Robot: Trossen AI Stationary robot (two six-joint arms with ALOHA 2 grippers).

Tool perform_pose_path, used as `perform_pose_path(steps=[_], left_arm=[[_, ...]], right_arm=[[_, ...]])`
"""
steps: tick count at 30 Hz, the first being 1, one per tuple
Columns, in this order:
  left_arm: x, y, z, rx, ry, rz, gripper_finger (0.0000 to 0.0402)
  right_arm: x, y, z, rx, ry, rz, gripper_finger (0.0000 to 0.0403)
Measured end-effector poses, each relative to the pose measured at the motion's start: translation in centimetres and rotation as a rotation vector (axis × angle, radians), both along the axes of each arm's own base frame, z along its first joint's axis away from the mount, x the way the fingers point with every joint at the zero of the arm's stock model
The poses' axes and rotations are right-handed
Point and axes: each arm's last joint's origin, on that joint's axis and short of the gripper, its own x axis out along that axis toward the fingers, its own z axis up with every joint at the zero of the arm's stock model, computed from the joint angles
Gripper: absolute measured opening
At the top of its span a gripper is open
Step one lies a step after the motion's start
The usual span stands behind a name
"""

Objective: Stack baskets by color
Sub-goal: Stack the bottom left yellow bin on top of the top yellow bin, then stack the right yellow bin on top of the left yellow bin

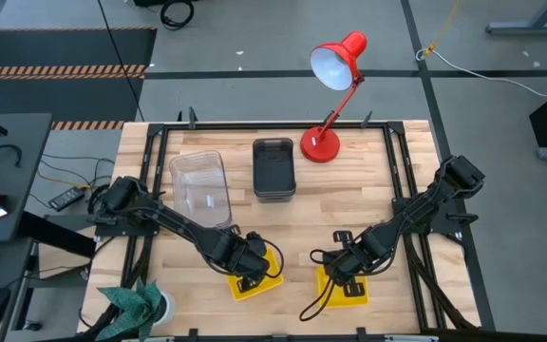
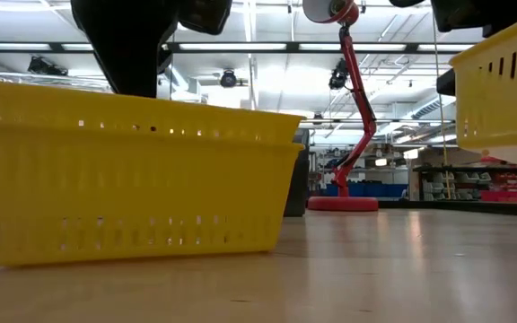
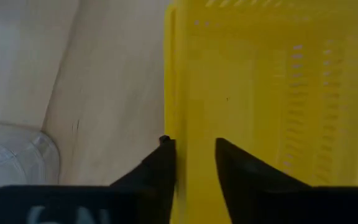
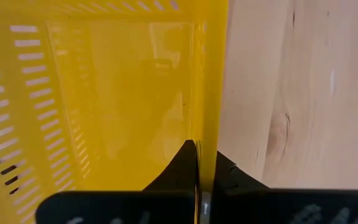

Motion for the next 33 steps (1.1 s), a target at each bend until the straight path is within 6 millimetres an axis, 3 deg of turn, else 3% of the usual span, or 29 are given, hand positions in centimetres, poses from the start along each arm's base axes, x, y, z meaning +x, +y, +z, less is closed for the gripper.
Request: perform_pose_path(steps=[6, 12, 22, 27, 33], left_arm=[[-0.1, 0.2, 0.5, 0.031, -0.027, -0.002, 0.0191], [-0.9, -0.5, 1.8, 0.131, -0.105, -0.054, 0.0232], [-0.7, -1.6, 2.1, 0.142, -0.181, -0.143, 0.0213], [-1.1, -2.1, 2.2, 0.136, -0.178, -0.161, 0.0198], [-3.9, -3.7, 3.5, 0.389, -0.236, -0.200, 0.0178]], right_arm=[[0.2, -0.2, 0.0, -0.002, -0.006, 0.025, 0.0005], [1.1, -1.5, 0.0, 0.014, -0.006, -0.010, 0.0005], [3.6, -4.8, 0.5, 0.025, -0.071, -0.067, 0.0005], [5.5, -5.3, 3.2, 0.029, -0.193, -0.026, 0.0005], [7.9, -5.4, 6.5, 0.042, -0.419, 0.039, 0.0005]])
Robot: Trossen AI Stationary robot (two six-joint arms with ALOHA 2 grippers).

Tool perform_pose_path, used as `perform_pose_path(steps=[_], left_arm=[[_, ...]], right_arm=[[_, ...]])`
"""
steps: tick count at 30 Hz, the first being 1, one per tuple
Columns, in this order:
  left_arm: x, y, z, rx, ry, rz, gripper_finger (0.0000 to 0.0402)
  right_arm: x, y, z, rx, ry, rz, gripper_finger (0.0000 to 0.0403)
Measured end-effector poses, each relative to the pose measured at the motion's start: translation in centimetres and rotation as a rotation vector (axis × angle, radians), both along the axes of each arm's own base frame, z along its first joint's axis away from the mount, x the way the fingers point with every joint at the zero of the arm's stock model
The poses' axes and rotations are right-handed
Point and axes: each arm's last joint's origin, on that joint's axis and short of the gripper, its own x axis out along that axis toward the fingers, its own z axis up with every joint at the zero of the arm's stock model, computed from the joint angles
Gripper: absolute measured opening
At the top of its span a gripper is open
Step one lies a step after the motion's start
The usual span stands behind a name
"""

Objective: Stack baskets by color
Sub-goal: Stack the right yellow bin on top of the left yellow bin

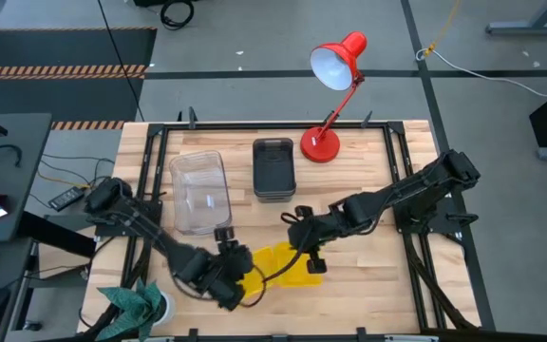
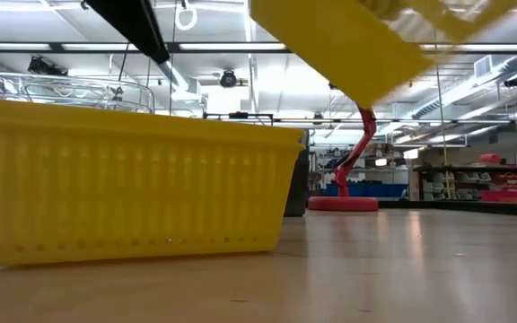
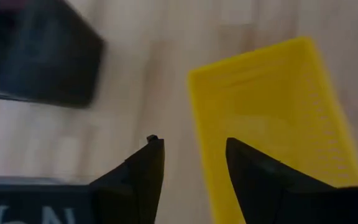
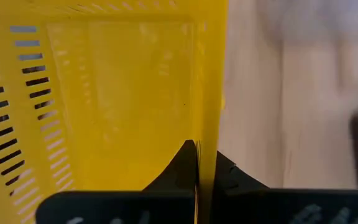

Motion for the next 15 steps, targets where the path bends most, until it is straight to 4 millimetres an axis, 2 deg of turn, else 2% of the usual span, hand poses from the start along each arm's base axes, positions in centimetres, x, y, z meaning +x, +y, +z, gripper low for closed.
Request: perform_pose_path(steps=[3, 9, 15], left_arm=[[-1.6, -0.8, 0.4, 0.095, -0.034, 0.013, 0.0167], [-3.6, -1.3, 1.0, 0.152, -0.046, 0.045, 0.0140], [-5.7, -1.5, 2.1, 0.180, -0.063, 0.041, 0.0119]], right_arm=[[1.0, -0.1, 0.8, 0.007, -0.124, 0.026, 0.0005], [2.3, -0.4, 2.2, 0.007, -0.315, 0.059, 0.0005], [3.9, 0.0, 2.0, 0.014, -0.410, 0.079, 0.0004]])
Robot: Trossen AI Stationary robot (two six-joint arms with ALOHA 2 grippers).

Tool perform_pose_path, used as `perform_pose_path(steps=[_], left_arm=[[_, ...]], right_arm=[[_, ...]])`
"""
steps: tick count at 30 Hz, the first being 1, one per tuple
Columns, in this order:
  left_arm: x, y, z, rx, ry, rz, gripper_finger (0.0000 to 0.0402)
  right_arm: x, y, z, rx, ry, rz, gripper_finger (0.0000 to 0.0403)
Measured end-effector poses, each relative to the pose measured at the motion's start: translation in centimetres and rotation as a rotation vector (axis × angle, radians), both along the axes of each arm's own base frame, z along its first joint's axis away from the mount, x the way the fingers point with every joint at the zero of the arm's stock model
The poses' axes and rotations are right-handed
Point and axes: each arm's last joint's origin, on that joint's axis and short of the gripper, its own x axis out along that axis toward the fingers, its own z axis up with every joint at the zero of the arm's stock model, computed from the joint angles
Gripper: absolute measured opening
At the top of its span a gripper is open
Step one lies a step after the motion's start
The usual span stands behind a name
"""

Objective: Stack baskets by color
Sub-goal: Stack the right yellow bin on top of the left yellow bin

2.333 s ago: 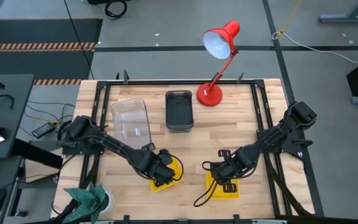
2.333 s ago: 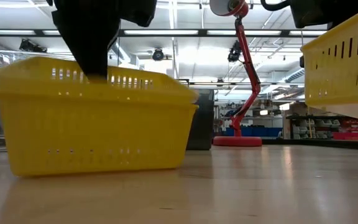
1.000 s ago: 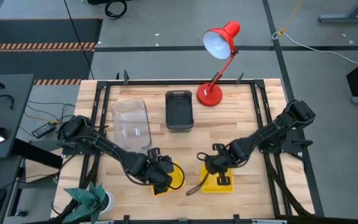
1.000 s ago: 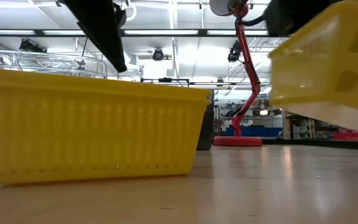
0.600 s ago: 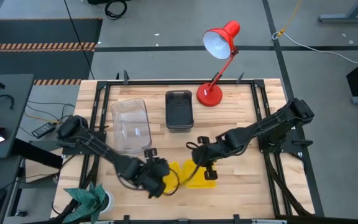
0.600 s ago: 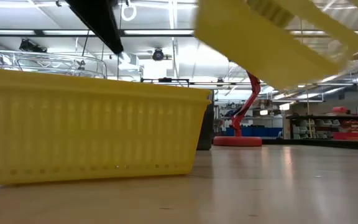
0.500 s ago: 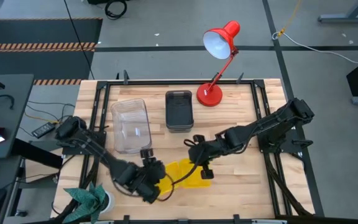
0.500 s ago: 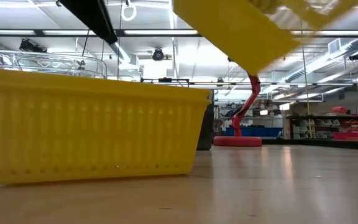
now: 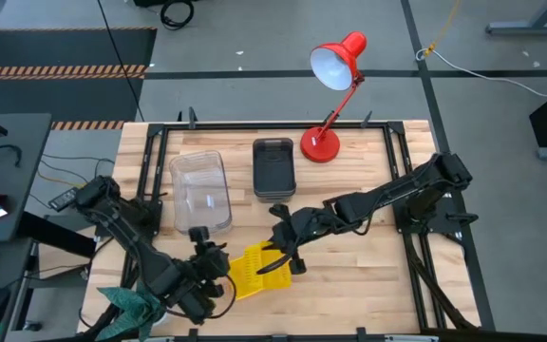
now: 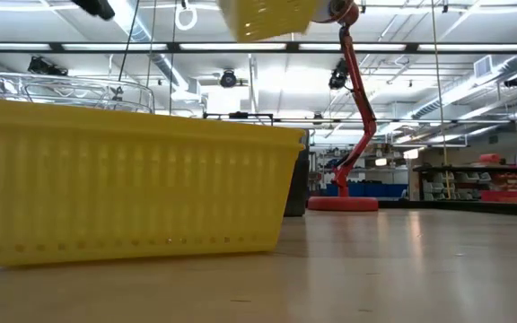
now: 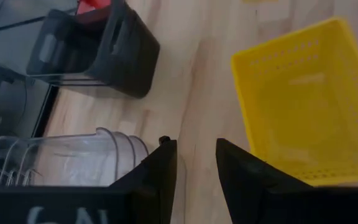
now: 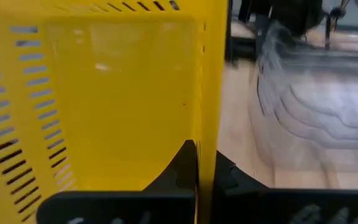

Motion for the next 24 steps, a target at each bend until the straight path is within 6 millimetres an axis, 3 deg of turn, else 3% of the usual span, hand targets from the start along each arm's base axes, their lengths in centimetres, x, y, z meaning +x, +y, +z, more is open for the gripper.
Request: perform_pose_path(steps=[8, 18, 24], left_arm=[[-1.9, 0.6, 2.9, -0.055, -0.101, -0.014, 0.0116], [-3.0, 0.8, 4.3, -0.136, -0.172, 0.001, 0.0116], [-2.9, 0.8, 4.3, -0.164, -0.171, 0.015, 0.0116]], right_arm=[[3.8, 1.2, 0.2, -0.095, 0.051, 0.060, 0.0002], [6.6, 0.6, -4.0, -0.141, 0.196, 0.170, 0.0002], [6.2, -0.3, -6.1, -0.153, 0.361, 0.168, 0.0002]])
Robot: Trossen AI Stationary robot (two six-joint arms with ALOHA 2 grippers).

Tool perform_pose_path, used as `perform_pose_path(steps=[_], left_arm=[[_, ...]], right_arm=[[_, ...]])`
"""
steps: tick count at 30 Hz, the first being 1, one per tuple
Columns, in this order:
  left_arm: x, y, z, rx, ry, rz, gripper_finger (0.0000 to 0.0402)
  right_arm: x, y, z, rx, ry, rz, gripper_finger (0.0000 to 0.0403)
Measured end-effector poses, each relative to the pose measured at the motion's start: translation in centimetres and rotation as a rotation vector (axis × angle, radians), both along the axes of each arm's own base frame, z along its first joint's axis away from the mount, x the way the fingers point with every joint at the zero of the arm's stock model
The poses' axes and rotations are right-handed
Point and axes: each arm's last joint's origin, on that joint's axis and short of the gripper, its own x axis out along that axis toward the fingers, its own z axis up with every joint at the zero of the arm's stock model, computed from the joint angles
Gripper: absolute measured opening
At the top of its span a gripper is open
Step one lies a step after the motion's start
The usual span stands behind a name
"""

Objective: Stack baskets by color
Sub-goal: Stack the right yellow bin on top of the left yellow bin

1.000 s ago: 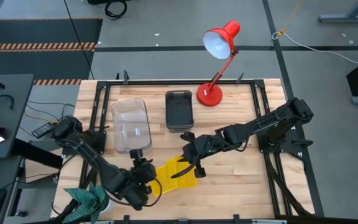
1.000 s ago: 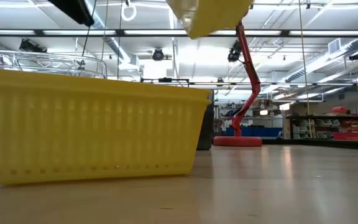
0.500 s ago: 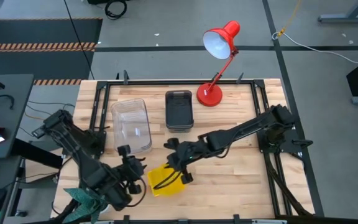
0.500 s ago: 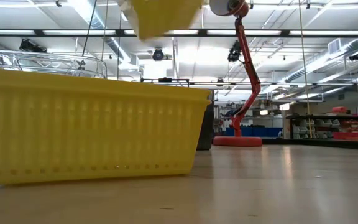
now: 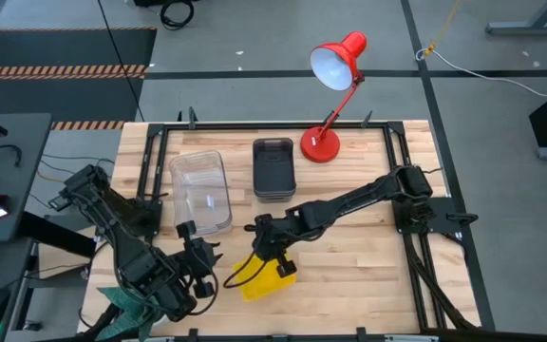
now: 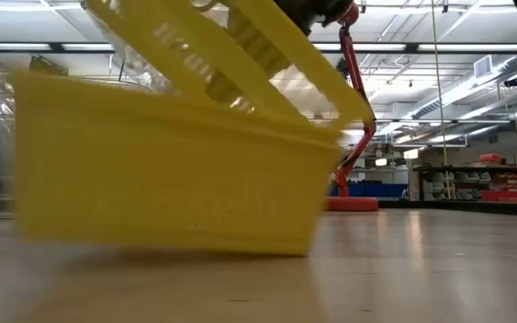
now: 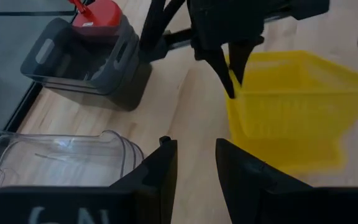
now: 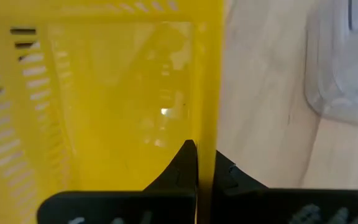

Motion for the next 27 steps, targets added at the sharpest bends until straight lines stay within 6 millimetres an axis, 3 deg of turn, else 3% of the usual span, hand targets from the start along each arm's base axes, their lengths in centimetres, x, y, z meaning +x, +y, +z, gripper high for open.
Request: perform_pose_path(steps=[16, 27], left_arm=[[0.4, 0.5, -0.1, -0.011, 0.022, 0.016, 0.0116], [0.8, 0.9, -0.2, -0.028, 0.045, 0.029, 0.0116]], right_arm=[[-1.9, -0.1, -0.6, 0.019, 0.212, 0.050, 0.0010], [-2.6, -0.2, -0.8, 0.005, 0.285, 0.069, 0.0100]])
